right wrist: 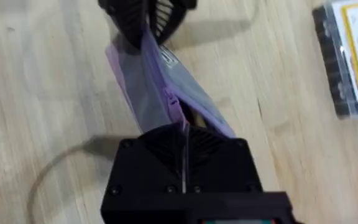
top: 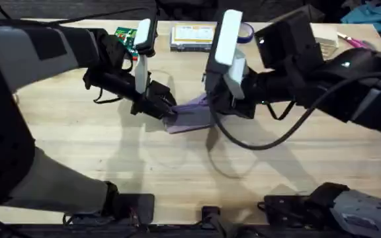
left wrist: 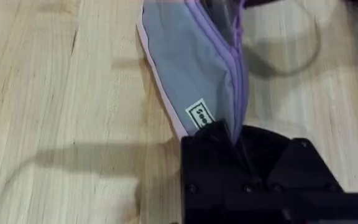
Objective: Unzip the bag, pick up the pens from the table one at a time and place them inside, then zip the bag closed.
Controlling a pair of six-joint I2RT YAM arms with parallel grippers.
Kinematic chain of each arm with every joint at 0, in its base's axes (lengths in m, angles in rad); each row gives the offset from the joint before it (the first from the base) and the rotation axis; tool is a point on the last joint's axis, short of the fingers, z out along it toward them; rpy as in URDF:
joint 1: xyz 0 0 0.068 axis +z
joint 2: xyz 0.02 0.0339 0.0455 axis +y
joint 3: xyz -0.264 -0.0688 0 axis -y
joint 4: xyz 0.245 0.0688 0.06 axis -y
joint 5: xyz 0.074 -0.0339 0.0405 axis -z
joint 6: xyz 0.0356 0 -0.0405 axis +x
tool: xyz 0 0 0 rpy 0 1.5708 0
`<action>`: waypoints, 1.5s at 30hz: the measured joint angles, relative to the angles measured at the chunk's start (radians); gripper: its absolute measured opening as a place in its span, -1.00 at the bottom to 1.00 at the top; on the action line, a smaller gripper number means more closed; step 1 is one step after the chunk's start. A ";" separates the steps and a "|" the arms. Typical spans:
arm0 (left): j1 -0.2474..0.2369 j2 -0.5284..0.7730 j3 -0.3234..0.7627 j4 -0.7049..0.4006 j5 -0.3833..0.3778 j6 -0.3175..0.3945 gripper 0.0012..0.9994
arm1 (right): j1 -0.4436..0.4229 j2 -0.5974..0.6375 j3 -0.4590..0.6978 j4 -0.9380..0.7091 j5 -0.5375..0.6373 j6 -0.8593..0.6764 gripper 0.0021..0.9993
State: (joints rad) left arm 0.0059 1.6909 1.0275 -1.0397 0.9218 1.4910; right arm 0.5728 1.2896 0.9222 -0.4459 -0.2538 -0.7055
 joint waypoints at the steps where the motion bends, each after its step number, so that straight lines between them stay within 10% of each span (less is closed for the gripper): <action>1: 0.000 0.000 0.000 0.000 0.000 0.000 -0.91 | -0.012 0.000 0.000 -0.005 -0.002 0.000 -0.94; 29: -0.006 0.000 -0.001 0.003 0.018 -0.003 -0.91 | -0.534 0.051 0.024 -0.066 -0.032 0.003 -0.94; 41: -0.006 0.000 -0.002 0.021 0.017 -0.003 -0.91 | -0.562 0.059 0.025 -0.066 -0.084 0.003 -0.93; 43: -0.005 0.000 -0.002 0.023 0.018 -0.003 -0.91 | -0.562 0.015 0.025 -0.075 -0.085 0.004 -0.58; 44: -0.005 0.000 -0.002 0.023 0.018 -0.003 -0.92 | -0.558 -0.047 0.025 -0.105 -0.085 0.003 0.28; 45: -0.005 0.000 -0.002 0.024 0.018 -0.003 -0.92 | -0.555 -0.066 0.025 -0.117 -0.084 0.003 0.57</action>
State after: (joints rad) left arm 0.0006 1.6909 1.0256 -1.0159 0.9394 1.4879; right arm 0.0176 1.2239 0.9470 -0.5629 -0.3383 -0.7025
